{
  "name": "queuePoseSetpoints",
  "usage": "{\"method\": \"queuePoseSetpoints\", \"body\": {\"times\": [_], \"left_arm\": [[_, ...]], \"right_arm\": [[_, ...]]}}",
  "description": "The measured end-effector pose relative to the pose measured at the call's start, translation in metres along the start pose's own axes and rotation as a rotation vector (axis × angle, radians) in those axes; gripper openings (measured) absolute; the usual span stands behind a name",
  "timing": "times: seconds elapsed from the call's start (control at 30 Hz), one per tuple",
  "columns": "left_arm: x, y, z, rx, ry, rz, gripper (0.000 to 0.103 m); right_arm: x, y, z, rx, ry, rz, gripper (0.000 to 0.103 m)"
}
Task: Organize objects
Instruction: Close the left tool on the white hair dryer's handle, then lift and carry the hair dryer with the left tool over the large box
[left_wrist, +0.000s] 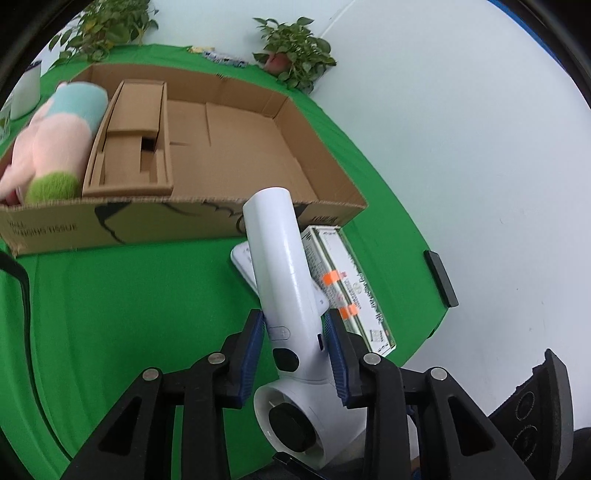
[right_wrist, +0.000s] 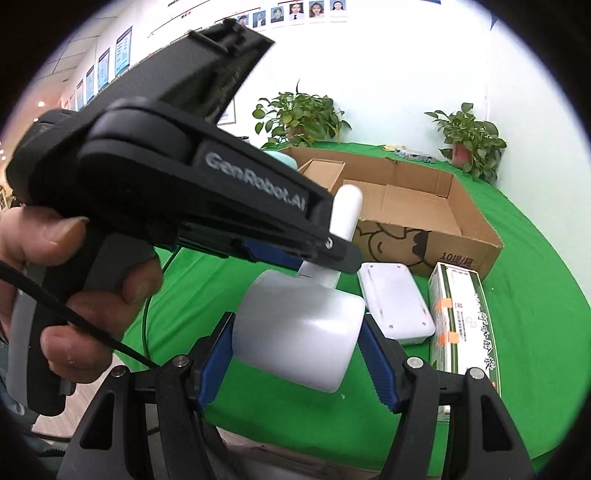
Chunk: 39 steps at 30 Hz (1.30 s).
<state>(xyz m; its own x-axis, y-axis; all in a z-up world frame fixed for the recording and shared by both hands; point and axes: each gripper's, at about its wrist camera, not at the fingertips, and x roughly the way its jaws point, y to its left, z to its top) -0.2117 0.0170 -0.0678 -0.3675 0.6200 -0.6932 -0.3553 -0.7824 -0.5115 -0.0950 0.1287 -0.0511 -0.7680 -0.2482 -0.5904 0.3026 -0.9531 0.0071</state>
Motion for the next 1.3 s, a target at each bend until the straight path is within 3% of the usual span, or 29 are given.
{"method": "queuePoseSetpoints", "body": {"times": [0.53,0.93,1.07,1.3], "left_arm": [[-0.032,-0.031,0.062,0.120,-0.093,0.031,0.030],[-0.052,-0.037,0.151,0.135,-0.163,0.051,0.030],[-0.049,-0.032,0.176,0.125,-0.150,0.067,0.030],[-0.028,0.001,0.208,0.059,-0.108,0.096,0.030]], "right_arm": [[0.004,-0.023,0.048,0.018,-0.102,-0.017,0.065],[0.029,-0.051,0.122,0.038,-0.154,-0.003,0.065],[0.041,-0.058,0.139,0.043,-0.135,0.015,0.065],[0.077,-0.072,0.160,0.071,-0.025,0.094,0.065]]}}
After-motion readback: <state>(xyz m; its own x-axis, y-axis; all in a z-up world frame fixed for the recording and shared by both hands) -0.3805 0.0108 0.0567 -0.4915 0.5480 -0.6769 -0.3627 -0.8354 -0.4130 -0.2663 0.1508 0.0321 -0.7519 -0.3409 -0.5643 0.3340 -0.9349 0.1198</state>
